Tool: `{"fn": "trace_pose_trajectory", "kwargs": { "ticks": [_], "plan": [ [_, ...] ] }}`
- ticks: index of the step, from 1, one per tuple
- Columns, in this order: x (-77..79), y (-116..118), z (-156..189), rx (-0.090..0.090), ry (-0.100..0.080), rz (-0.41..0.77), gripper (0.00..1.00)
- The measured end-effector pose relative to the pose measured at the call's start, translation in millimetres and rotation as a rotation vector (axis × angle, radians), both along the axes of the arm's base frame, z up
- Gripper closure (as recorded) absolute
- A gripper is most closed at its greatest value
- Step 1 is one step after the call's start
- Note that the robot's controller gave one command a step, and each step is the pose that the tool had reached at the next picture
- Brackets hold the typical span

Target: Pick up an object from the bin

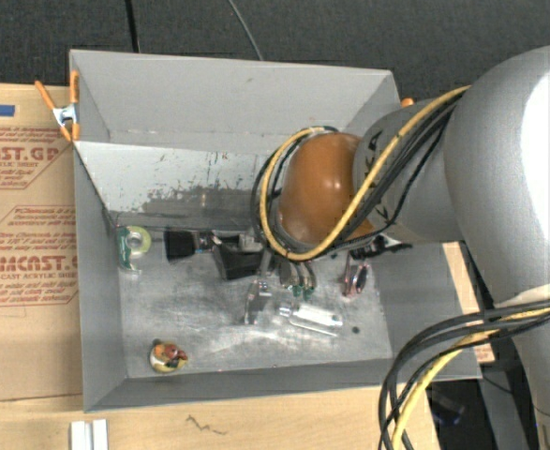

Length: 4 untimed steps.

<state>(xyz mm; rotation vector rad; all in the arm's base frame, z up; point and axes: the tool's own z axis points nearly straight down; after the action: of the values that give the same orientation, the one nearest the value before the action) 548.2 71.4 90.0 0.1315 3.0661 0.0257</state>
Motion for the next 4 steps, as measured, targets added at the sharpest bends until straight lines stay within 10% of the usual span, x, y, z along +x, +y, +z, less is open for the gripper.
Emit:
{"fn": "trace_pose_trajectory", "kwargs": {
  "ticks": [2,3,4],
  "plan": [
    [-6.2,-1.5,3.5,-0.006,0.023,-0.002,0.00],
    [9.7,12.1,4.4,0.001,0.011,-0.057,1.00],
    [9.7,12.1,4.4,0.001,0.011,-0.057,1.00]
  ]
}}
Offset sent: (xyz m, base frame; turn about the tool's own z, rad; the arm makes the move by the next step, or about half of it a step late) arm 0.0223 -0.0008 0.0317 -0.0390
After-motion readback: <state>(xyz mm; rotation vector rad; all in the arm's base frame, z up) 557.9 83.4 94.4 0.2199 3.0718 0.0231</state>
